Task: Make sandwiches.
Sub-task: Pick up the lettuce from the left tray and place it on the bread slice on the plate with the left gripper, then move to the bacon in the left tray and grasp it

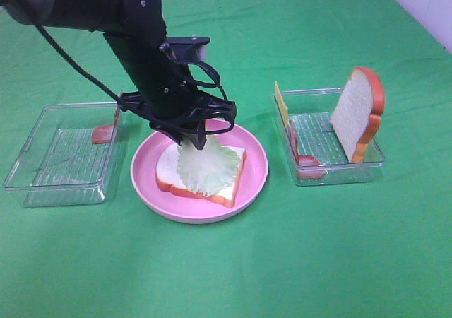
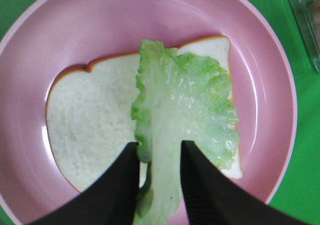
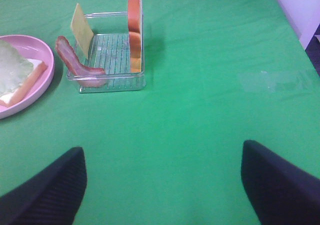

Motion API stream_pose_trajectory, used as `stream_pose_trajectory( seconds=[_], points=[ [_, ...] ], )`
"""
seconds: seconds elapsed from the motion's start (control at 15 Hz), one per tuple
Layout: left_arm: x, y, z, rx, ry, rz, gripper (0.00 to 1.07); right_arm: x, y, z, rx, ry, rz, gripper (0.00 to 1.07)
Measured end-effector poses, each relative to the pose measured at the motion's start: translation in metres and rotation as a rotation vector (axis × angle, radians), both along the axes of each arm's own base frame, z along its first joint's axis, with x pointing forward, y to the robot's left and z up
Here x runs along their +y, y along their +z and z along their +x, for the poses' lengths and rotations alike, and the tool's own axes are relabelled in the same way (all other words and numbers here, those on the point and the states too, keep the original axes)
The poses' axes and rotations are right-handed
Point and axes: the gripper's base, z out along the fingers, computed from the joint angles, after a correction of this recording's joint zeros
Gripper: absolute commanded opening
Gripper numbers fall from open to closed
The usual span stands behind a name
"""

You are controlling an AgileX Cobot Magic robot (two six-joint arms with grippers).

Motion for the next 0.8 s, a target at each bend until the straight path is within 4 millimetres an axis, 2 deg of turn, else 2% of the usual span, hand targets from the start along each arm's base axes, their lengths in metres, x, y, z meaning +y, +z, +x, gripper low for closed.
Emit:
stream_pose_trajectory(
  seconds=[0.07,0.2,0.33,0.53,0.6,0.67,0.73,0.8],
  points=[
    [0.000,0.000,0.000,-0.002,-0.002,0.003,0.61,0.000,0.000,0.000,0.000,0.000,0.000,0.79],
    [0.003,0.007,0.001,-0.036,-0.021,0.028,0.70,0.000,0.000,0.000,0.000,0.000,0.000,0.79],
    [0.006,0.020,0.003,-0.061,-0.012,0.030,0.70,0.000,0.000,0.000,0.000,0.000,0.000,0.79],
    [0.019,0.059,0.014,-0.066,0.040,0.026,0.70,0.000,0.000,0.000,0.000,0.000,0.000,0.79],
    [0.023,0.066,0.017,-0.061,0.049,0.029,0.70,0.000,0.000,0.000,0.000,0.000,0.000,0.79],
    [0.031,0.076,0.022,-0.051,0.065,0.038,0.70,0.000,0.000,0.000,0.000,0.000,0.000,0.79],
    [0.053,0.093,0.033,-0.044,0.109,0.060,0.70,0.000,0.000,0.000,0.000,0.000,0.000,0.79],
    [0.065,0.097,0.038,-0.046,0.136,0.071,0.70,0.000,0.000,0.000,0.000,0.000,0.000,0.79]
  ],
)
